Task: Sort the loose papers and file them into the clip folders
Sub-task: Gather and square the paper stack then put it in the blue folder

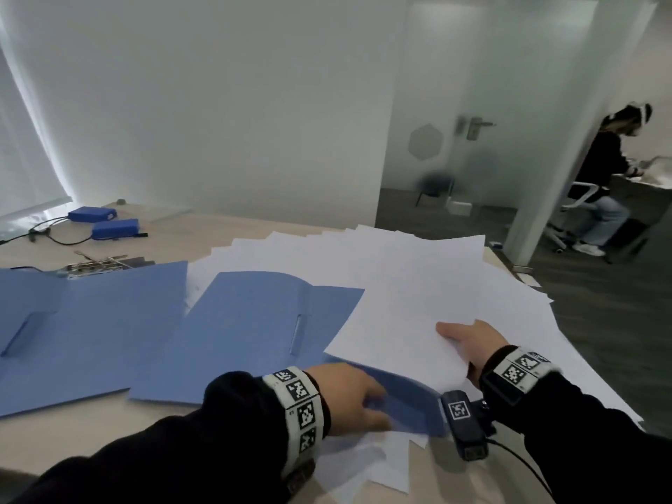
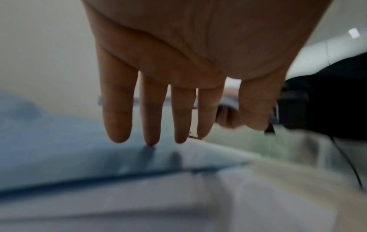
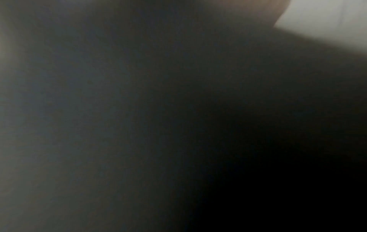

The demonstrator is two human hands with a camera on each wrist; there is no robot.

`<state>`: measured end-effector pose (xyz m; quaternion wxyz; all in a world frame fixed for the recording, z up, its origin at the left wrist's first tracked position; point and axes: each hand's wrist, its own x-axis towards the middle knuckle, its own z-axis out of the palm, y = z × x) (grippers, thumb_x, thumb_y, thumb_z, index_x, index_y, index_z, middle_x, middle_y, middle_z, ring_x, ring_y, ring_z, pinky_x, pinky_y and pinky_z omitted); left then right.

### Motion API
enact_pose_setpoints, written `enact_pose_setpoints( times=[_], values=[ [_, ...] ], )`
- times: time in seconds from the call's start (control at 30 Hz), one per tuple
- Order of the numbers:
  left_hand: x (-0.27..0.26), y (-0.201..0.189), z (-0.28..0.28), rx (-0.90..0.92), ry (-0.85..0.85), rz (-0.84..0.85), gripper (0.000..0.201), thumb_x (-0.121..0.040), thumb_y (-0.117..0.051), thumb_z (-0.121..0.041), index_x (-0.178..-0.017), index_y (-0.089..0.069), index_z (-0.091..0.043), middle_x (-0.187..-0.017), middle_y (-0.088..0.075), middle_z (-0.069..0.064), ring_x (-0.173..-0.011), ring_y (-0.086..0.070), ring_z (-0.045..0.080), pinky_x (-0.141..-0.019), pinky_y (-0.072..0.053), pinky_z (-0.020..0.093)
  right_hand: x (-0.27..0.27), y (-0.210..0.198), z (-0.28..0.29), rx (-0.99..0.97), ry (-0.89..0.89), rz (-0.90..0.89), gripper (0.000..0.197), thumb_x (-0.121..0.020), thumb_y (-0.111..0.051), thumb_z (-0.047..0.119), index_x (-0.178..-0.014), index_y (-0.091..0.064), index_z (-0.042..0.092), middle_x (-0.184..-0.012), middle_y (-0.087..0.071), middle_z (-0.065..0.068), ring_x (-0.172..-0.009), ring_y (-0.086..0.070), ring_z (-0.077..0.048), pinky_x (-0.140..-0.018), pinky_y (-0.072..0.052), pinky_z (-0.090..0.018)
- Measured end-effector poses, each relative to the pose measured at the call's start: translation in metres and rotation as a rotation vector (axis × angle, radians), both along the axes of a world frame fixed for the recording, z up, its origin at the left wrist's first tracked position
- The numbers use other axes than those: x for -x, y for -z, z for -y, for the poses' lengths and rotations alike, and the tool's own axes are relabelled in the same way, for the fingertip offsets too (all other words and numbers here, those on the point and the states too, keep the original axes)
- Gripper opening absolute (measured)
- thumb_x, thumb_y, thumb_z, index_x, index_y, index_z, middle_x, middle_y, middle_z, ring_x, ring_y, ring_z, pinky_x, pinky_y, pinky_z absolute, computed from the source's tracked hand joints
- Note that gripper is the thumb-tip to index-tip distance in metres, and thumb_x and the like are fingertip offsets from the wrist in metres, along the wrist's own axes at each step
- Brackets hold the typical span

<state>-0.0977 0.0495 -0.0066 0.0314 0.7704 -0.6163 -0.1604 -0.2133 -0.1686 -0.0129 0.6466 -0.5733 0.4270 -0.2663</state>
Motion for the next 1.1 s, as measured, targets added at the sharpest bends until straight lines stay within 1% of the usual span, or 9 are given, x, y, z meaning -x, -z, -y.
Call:
enact_pose_setpoints(
  times=[0.13, 0.27, 0.37, 0.47, 0.6, 0.67, 0.77, 0.9, 1.1],
  values=[
    [-0.038, -0.013, -0.020, 0.192, -0.291, -0.325, 0.024, -0.091, -0.057, -0.043, -0.104, -0.072, -0.031, -0.104, -0.070, -0.020, -0.100, -0.061, 0.001, -0.096, -0.047, 0.026, 0.002, 0.009, 0.000, -0.008, -0.097, -0.045, 0.018, -0.086, -0.067, 0.003, -0.103, -0.067, -0.001, -0.101, -0.072, -0.022, -0.093, -0.069, -0.042, -0.084, -0.055, -0.052],
    [-0.104, -0.011, -0.060, 0.380, -0.668, -0.358, 0.010, -0.092, -0.063, -0.028, -0.099, -0.070, -0.028, -0.106, -0.069, -0.007, -0.097, -0.061, 0.012, -0.089, -0.044, 0.025, -0.006, 0.005, -0.014, -0.023, -0.228, -0.073, 0.013, -0.088, -0.065, 0.002, -0.100, -0.068, 0.000, -0.099, -0.073, -0.021, -0.093, -0.069, -0.039, -0.081, -0.055, -0.045],
    [-0.159, 0.000, -0.096, 0.454, -0.960, -0.346, 0.035, -0.092, -0.066, -0.025, -0.126, -0.061, -0.019, -0.130, -0.058, 0.006, -0.119, -0.054, 0.025, -0.103, -0.038, 0.033, -0.019, 0.006, -0.022, -0.049, -0.297, -0.116, 0.014, -0.087, -0.064, 0.000, -0.100, -0.068, -0.003, -0.096, -0.073, -0.021, -0.089, -0.070, -0.038, -0.082, -0.055, -0.046],
    [-0.194, 0.009, -0.125, 0.432, -1.133, -0.408, 0.057, -0.091, -0.067, -0.026, -0.141, -0.047, -0.008, -0.146, -0.048, 0.016, -0.133, -0.045, 0.034, -0.113, -0.033, 0.041, -0.031, 0.012, -0.027, -0.044, -0.326, -0.184, 0.019, -0.083, -0.069, 0.002, -0.099, -0.069, -0.007, -0.099, -0.072, -0.026, -0.094, -0.068, -0.044, -0.090, -0.053, -0.056],
    [-0.203, 0.016, -0.141, 0.347, -1.167, -0.456, 0.064, -0.091, -0.068, -0.030, -0.143, -0.045, -0.001, -0.147, -0.046, 0.016, -0.135, -0.044, 0.034, -0.113, -0.030, 0.039, -0.042, 0.033, -0.012, 0.042, -0.426, -0.288, 0.065, -0.044, -0.093, 0.032, -0.097, -0.074, -0.001, -0.098, -0.074, -0.019, -0.092, -0.070, -0.041, -0.093, -0.052, -0.055],
    [-0.203, 0.012, -0.146, 0.362, -1.157, -0.466, 0.060, -0.088, -0.069, -0.035, -0.137, -0.054, -0.003, -0.140, -0.053, 0.017, -0.128, -0.049, 0.034, -0.112, -0.035, 0.042, -0.044, 0.034, -0.012, 0.047, -0.434, -0.310, 0.052, -0.055, -0.090, 0.023, -0.098, -0.072, -0.001, -0.097, -0.074, -0.020, -0.093, -0.070, -0.040, -0.093, -0.052, -0.054],
    [-0.196, -0.009, -0.152, 0.439, -1.120, -0.507, 0.043, -0.096, -0.061, -0.026, -0.134, -0.056, -0.008, -0.134, -0.057, 0.014, -0.118, -0.053, 0.031, -0.106, -0.039, 0.042, -0.042, 0.027, -0.016, 0.147, -0.438, -0.396, 0.029, -0.072, -0.083, 0.016, -0.096, -0.073, 0.002, -0.094, -0.075, -0.018, -0.092, -0.070, -0.038, -0.094, -0.052, -0.051],
    [-0.169, -0.058, -0.162, 0.645, -1.067, -0.830, 0.026, -0.097, -0.055, -0.030, -0.122, -0.061, -0.033, -0.118, -0.066, -0.003, -0.097, -0.060, 0.026, -0.078, -0.051, 0.038, -0.044, 0.029, -0.010, 0.214, -0.446, -0.462, 0.026, -0.078, -0.079, 0.015, -0.099, -0.073, 0.001, -0.095, -0.075, -0.016, -0.091, -0.070, -0.036, -0.093, -0.053, -0.047],
    [-0.142, -0.085, -0.151, 0.770, -0.793, -1.284, 0.041, -0.100, -0.031, -0.028, -0.127, -0.061, -0.022, -0.118, -0.072, 0.003, -0.081, -0.071, 0.026, -0.067, -0.056, 0.038, -0.048, 0.031, -0.010, 0.291, -0.468, -0.527, 0.007, -0.082, -0.075, 0.017, -0.085, -0.069, 0.014, -0.088, -0.072, -0.007, -0.093, -0.068, -0.032, -0.091, -0.052, -0.037]
  ],
)
